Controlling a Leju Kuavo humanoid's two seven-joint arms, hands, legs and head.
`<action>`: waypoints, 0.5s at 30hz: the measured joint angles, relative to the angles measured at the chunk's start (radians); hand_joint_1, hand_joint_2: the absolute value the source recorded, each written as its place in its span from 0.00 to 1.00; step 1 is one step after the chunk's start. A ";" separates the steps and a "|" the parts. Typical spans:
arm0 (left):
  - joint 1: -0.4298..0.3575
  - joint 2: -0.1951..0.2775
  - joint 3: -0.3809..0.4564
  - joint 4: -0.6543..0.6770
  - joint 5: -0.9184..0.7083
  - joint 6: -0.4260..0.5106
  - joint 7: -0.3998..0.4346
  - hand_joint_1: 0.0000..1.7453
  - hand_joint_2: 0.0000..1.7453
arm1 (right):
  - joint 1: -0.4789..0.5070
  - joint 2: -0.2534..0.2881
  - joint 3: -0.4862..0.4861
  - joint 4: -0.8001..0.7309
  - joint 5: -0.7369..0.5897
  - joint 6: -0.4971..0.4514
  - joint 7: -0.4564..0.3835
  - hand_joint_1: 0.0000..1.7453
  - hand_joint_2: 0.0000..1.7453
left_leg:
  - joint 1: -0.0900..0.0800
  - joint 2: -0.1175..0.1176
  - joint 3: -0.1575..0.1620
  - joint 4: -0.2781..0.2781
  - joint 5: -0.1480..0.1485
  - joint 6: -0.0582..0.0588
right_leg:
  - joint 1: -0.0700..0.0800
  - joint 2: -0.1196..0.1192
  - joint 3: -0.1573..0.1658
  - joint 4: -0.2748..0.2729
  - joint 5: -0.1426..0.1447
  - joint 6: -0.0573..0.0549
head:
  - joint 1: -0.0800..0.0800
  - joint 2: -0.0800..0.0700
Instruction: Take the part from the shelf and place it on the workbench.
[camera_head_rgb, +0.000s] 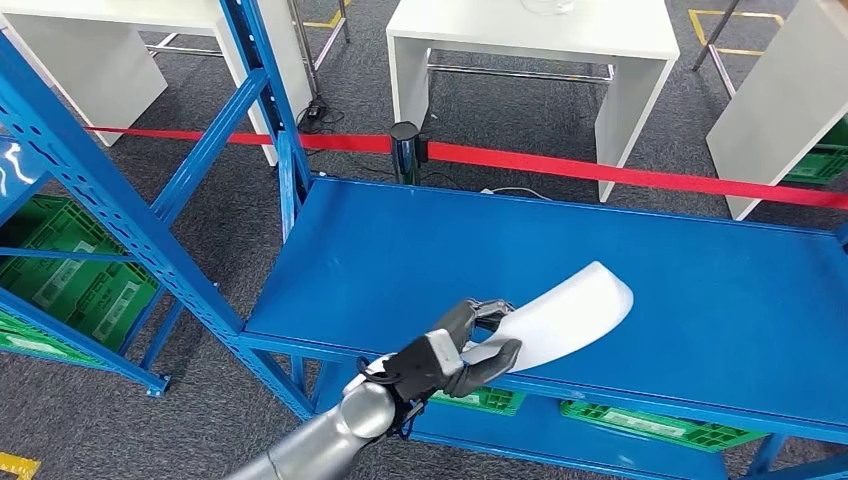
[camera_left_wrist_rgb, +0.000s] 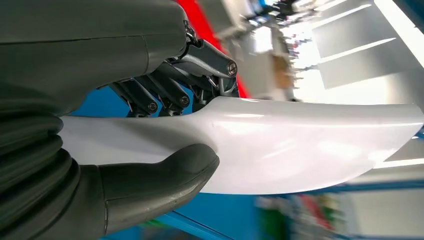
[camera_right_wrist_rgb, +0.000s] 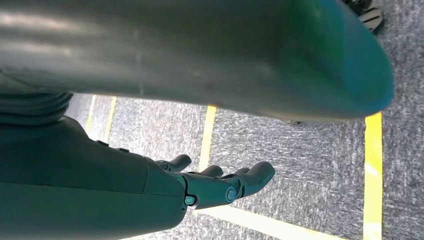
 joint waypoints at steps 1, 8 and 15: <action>0.014 0.012 0.015 -0.057 0.017 -0.018 0.004 1.00 1.00 | 0.001 0.000 0.000 0.000 0.001 0.001 0.000 0.00 0.00 | 0.000 0.000 0.000 0.000 0.000 0.000 | 0.000 0.000 0.000 0.000 0.000 0.000 | 0.000 0.000; 0.091 0.065 0.083 -0.301 0.136 -0.142 0.000 1.00 1.00 | 0.001 0.000 0.000 0.000 0.015 0.004 0.001 0.00 0.00 | -0.005 0.000 0.000 0.008 -0.008 0.013 | -0.005 -0.001 0.006 -0.005 -0.001 0.009 | 0.000 0.000; 0.143 0.097 0.113 -0.463 0.165 -0.197 0.015 1.00 1.00 | -0.001 -0.001 0.000 0.000 0.019 0.002 0.011 0.00 0.00 | 0.010 0.008 0.008 -0.023 0.017 0.032 | -0.003 -0.001 -0.060 0.168 -0.116 0.025 | 0.004 0.000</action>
